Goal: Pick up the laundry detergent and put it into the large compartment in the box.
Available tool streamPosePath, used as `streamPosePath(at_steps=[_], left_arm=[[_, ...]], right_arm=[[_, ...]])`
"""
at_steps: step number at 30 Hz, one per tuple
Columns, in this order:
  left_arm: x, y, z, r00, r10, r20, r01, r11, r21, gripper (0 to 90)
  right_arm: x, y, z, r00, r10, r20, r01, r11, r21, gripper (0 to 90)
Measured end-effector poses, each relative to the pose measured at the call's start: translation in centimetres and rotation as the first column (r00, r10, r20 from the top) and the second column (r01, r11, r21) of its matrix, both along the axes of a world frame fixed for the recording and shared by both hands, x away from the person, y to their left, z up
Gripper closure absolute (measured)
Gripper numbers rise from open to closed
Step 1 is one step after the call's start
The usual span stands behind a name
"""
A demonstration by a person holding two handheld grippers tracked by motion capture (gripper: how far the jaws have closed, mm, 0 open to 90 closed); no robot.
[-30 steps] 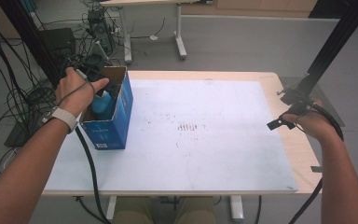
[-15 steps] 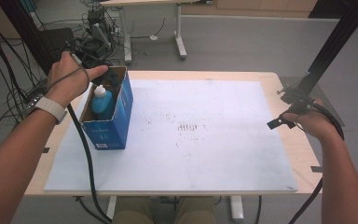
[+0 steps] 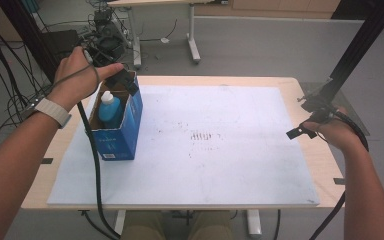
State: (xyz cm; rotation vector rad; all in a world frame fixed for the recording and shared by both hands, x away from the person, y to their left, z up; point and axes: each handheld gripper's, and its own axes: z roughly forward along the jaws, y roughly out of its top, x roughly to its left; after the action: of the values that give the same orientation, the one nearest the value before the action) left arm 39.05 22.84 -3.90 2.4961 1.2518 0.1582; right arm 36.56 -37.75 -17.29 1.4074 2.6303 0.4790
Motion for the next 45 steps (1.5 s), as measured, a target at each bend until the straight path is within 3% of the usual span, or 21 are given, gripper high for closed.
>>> streamPosePath(at_steps=[3,6,9,12,14,17,21,25,28,30,32,36,37,38,43,45], left_arm=[[0.1,-1.0,0.4,0.998,-0.063,-0.007,0.063,0.9978,0.018,6.1],[0.1,-2.0,0.9,0.9954,-0.095,-0.016,0.095,0.9946,0.041,6.5],[0.4,-3.0,1.3,0.9873,-0.156,-0.029,0.157,0.9858,0.059,6.4],[0.6,-4.0,1.5,0.9744,-0.221,-0.04,0.224,0.9719,0.073,6.5],[0.6,-4.4,1.4,0.9739,-0.223,-0.044,0.226,0.9713,0.075,6.4],[0.8,-5.1,1.1,0.9653,-0.255,-0.055,0.259,0.9627,0.079,6.4],[0.9,-6.0,0.7,0.9456,-0.32,-0.057,0.324,0.9425,0.082,6.4],[1.0,-7.2,0.1,0.9136,-0.401,-0.069,0.406,0.9092,0.093,6.3],[0.9,-8.2,-0.5,0.8943,-0.44,-0.08,0.447,0.8882,0.107,6.4],[0.9,-8.8,-0.9,0.8937,-0.44,-0.088,0.448,0.8858,0.121,6.4],[0.9,-9.4,-1.3,0.886,-0.454,-0.095,0.463,0.8765,0.131,6.4],[0.8,-9.9,-2.0,0.8745,-0.475,-0.097,0.484,0.8649,0.131,6.4],[0.9,-10.0,-2.1,0.8688,-0.485,-0.099,0.495,0.8586,0.134,6.5],[0.8,-10.1,-2.2,0.8682,-0.487,-0.096,0.496,0.8584,0.132,6.4],[0.8,-10.6,-2.6,0.8459,-0.524,-0.098,0.533,0.8355,0.132,6.5],[0.9,-10.9,-2.8,0.8473,-0.519,-0.111,0.531,0.8367,0.135,6.5]], right_arm=[[-0.1,-0.1,0.0,1.0,-0.002,-0.001,0.002,1.0,-0.001,11.5],[-0.1,-0.1,0.1,1.0,-0.004,-0.001,0.004,1.0,-0.005,11.5],[-0.2,0.0,0.1,1.0,-0.005,0.001,0.005,1.0,-0.004,11.5],[-0.3,0.2,0.2,1.0,-0.003,0.004,0.003,1.0,-0.002,11.5],[-0.3,0.2,0.3,1.0,-0.001,0.005,0.001,1.0,-0.001,11.5],[-0.5,0.2,0.6,0.9999,-0.006,0.011,0.006,1.0,0.0,11.5],[-0.7,0.3,0.7,0.9999,-0.006,0.016,0.006,1.0,0.0,11.5],[-0.9,0.4,0.8,0.9998,-0.001,0.02,0.001,1.0,0.001,11.5],[-1.1,0.5,0.9,0.9998,0.002,0.021,-0.002,1.0,0.002,11.5],[-1.2,0.5,0.9,0.9998,0.0,0.022,0.0,1.0,0.002,11.5],[-1.3,0.4,0.9,0.9998,-0.003,0.022,0.003,1.0,0.004,11.5],[-1.5,0.3,0.8,0.9998,-0.007,0.019,0.007,1.0,0.005,11.5],[-1.5,0.3,0.8,0.9998,-0.007,0.019,0.007,1.0,0.004,11.6],[-1.5,0.3,0.7,0.9998,-0.008,0.019,0.008,1.0,0.003,11.6],[-1.5,0.4,0.5,0.9999,-0.005,0.016,0.005,1.0,0.007,11.6],[-1.5,0.5,0.5,0.9999,-0.003,0.017,0.003,1.0,0.008,11.6]])
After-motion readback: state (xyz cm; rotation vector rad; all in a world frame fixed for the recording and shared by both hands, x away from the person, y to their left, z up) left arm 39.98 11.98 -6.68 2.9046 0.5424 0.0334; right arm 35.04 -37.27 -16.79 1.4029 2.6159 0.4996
